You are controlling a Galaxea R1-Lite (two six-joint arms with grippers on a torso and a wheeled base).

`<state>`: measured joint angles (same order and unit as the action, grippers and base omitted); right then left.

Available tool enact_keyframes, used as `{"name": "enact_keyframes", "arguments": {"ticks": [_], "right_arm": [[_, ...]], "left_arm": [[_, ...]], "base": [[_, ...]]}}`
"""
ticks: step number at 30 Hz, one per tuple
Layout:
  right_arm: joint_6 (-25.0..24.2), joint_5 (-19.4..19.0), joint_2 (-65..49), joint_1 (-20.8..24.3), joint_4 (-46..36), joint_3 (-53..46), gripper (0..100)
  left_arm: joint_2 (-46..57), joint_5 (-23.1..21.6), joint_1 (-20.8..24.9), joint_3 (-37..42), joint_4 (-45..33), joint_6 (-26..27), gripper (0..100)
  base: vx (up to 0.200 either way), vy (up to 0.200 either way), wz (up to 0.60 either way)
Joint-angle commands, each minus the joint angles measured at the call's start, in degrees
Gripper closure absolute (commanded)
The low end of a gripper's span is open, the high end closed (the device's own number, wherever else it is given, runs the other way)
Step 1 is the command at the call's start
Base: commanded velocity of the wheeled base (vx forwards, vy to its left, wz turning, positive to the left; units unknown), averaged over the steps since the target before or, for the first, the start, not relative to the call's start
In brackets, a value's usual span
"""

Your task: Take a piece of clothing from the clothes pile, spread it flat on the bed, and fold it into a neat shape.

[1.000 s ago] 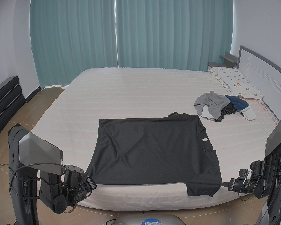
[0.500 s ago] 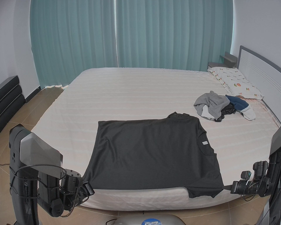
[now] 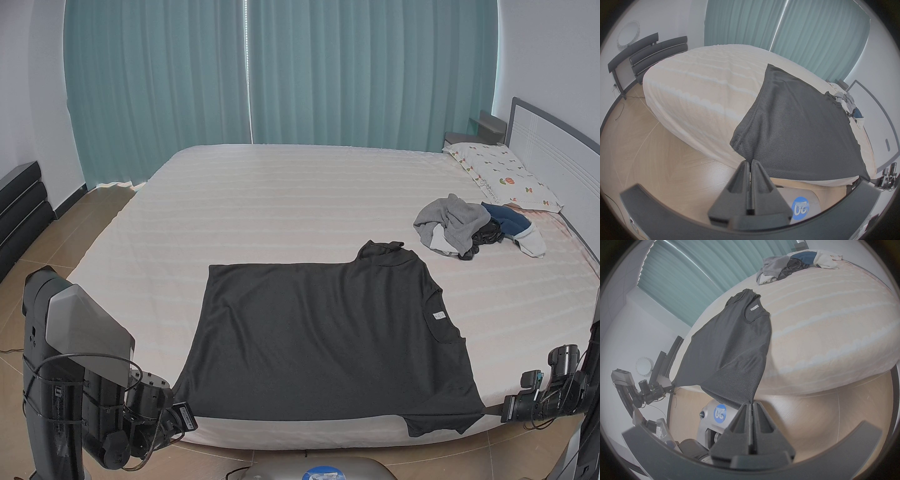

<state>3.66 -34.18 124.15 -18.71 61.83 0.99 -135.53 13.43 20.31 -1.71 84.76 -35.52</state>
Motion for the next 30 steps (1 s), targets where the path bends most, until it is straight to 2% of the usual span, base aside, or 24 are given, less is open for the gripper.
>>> {"name": "enact_keyframes", "arguments": {"ticks": [1, 8, 12, 17, 22, 26, 30], "right_arm": [[1.09, 0.08, -4.53, -0.27, -1.89, -0.99, 100], [2.32, 0.26, -7.17, -1.41, -6.02, -0.99, 100], [2.85, 0.43, -7.08, -1.41, -7.25, -0.99, 100], [3.46, 0.70, -7.61, -1.41, -8.57, -0.99, 100], [4.34, 0.87, -9.19, -1.41, -11.91, -0.99, 100], [4.34, 0.87, -9.36, -1.41, -11.65, -0.99, 100], [3.11, -0.09, -10.59, -0.80, -7.34, -0.55, 100]], "left_arm": [[0.01, 0.19, 0.26, 1.53, 0.49, 0.37, 100], [0.18, 4.06, 0.78, 1.62, -1.18, 1.60, 100], [0.89, 4.14, 1.58, 1.62, -6.19, 1.95, 100], [2.47, 4.14, 2.45, 1.62, -8.38, 1.95, 100], [6.69, 4.14, 4.48, 1.53, -16.65, 1.69, 100], [8.18, 4.14, 4.65, 1.53, -15.68, 1.77, 100], [8.88, 3.97, 1.75, 0.48, -10.23, 1.51, 100]], "base": [[0.000, 0.000, 0.00], [0.000, 0.000, 0.00], [0.000, 0.000, 0.00], [0.000, 0.000, 0.00], [0.000, 0.000, 0.00], [0.000, 0.000, 0.00], [0.000, 0.000, 0.00]]}}
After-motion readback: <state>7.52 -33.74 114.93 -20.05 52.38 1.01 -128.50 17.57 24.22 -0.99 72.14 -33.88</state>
